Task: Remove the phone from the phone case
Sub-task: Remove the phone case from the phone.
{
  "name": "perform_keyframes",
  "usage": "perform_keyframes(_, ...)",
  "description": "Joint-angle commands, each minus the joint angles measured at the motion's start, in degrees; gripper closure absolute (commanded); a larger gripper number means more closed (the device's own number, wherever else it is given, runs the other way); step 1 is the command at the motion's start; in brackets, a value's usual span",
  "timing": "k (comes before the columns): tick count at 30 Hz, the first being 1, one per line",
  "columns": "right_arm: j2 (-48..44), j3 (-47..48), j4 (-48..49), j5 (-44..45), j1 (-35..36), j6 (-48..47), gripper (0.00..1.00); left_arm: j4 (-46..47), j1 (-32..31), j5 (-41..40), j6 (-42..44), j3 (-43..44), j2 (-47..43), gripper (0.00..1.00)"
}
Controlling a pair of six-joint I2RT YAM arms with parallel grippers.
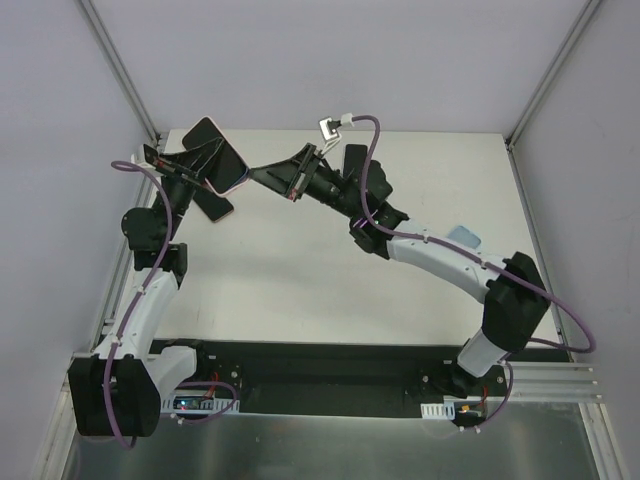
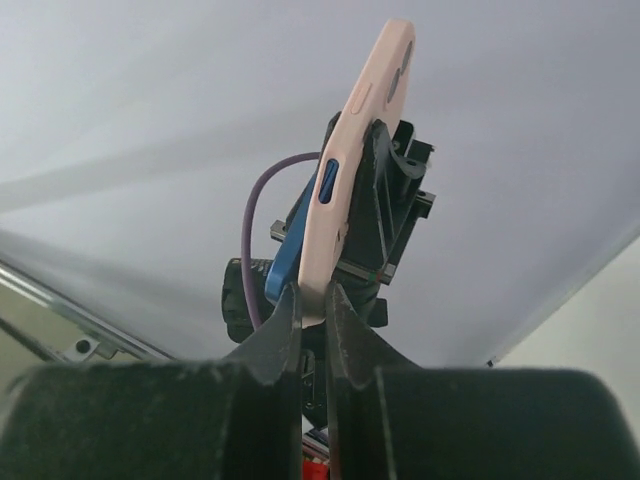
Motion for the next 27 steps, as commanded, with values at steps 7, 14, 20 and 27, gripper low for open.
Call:
perform_keyframes(7,7.28,5.83,-44.93,1.17,3.54,-10.63,0.86,13.27,-4.96,18.10,-19.23,6.28,-4.69,1.00)
perform_keyframes(14,8.43,9.26,-48.09,1.09,3.71,-11.24,0.80,11.51,-4.96,20.48,-16.24,6.72,-4.87,1.00)
perform_keyframes(20,8.69,10.05,-46.87,1.18,3.71,-10.28,0.78,11.24,-4.96,21.53,-14.83,6.90,-5.13,1.00)
perform_keyframes(27,10.10,12.25,-41.16,-2.51,3.80,-7.73,0.68,11.77,-4.96,22.06,-13.78,4.79,-5.31,1.00)
